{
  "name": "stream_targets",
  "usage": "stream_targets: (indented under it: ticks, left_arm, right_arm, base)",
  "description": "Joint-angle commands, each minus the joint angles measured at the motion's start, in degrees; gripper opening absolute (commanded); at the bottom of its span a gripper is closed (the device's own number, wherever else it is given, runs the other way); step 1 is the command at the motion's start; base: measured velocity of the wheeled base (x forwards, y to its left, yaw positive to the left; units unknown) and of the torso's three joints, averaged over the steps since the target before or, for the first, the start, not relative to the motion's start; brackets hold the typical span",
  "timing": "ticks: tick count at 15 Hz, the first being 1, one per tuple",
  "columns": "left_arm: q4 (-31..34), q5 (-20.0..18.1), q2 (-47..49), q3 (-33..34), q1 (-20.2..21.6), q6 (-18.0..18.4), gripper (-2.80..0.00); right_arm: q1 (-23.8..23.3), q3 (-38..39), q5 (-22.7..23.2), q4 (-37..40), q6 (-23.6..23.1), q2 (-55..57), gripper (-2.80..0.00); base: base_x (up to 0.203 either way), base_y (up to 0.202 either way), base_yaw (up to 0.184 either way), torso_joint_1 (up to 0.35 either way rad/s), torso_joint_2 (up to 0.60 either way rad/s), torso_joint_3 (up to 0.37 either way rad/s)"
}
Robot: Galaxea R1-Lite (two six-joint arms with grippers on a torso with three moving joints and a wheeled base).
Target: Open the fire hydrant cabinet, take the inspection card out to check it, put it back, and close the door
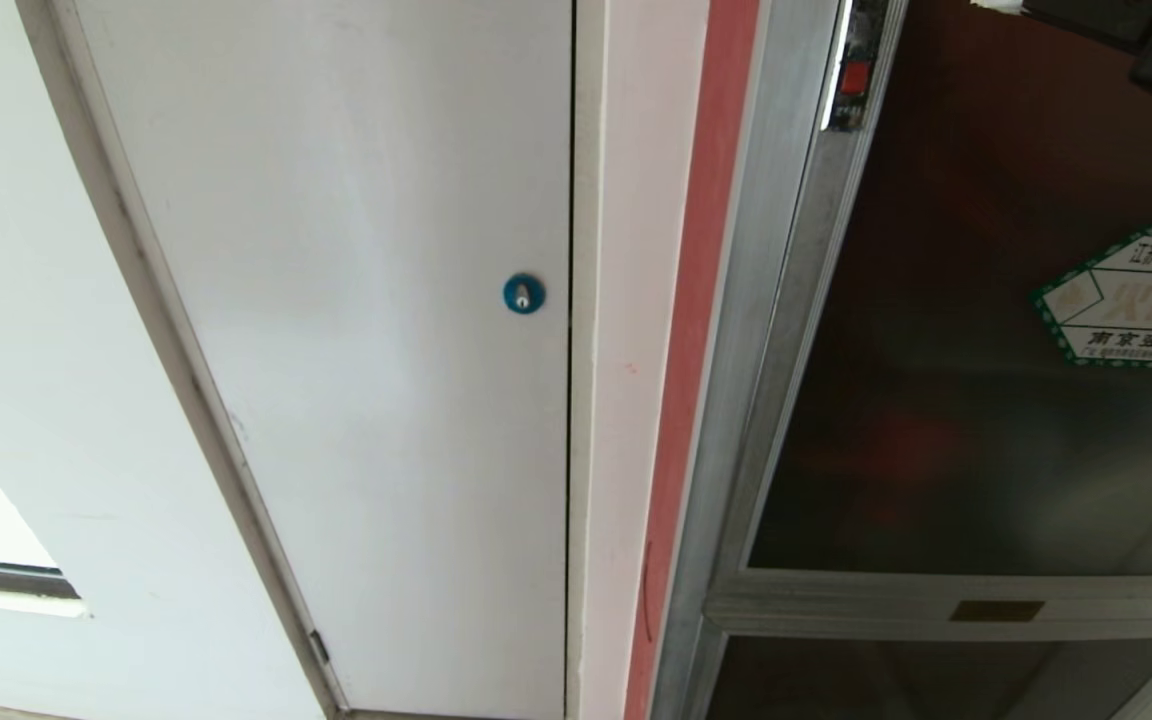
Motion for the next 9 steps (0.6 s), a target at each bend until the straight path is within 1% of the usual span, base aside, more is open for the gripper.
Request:
stream_targets:
  ticks: [1,5,9]
  left_arm:
    - [-0.03,0.00,0.01,0.70,0.01,0.08,-2.80]
    - [-0.03,0.00,0.01,0.70,0.01,0.00,-2.80]
    - [-0.03,0.00,0.01,0.70,0.01,0.08,-2.80]
  right_arm:
    - [-0.50,1.59,-1.14,-0.08,-0.05,-2.56,-2.80]
    - [-2.39,6.00,-2.06,-0.17,-0.05,-5.92,-2.80]
    - [-4.03,7.90,-5.88,-0.30,0.05,-6.78,-2.80]
  base:
    - [0.000,0.000,0.000,0.000,0.00,0.000]
    - [0.000,0.000,0.000,0.000,0.00,0.000]
    - [0.000,0.000,0.000,0.000,0.00,0.000]
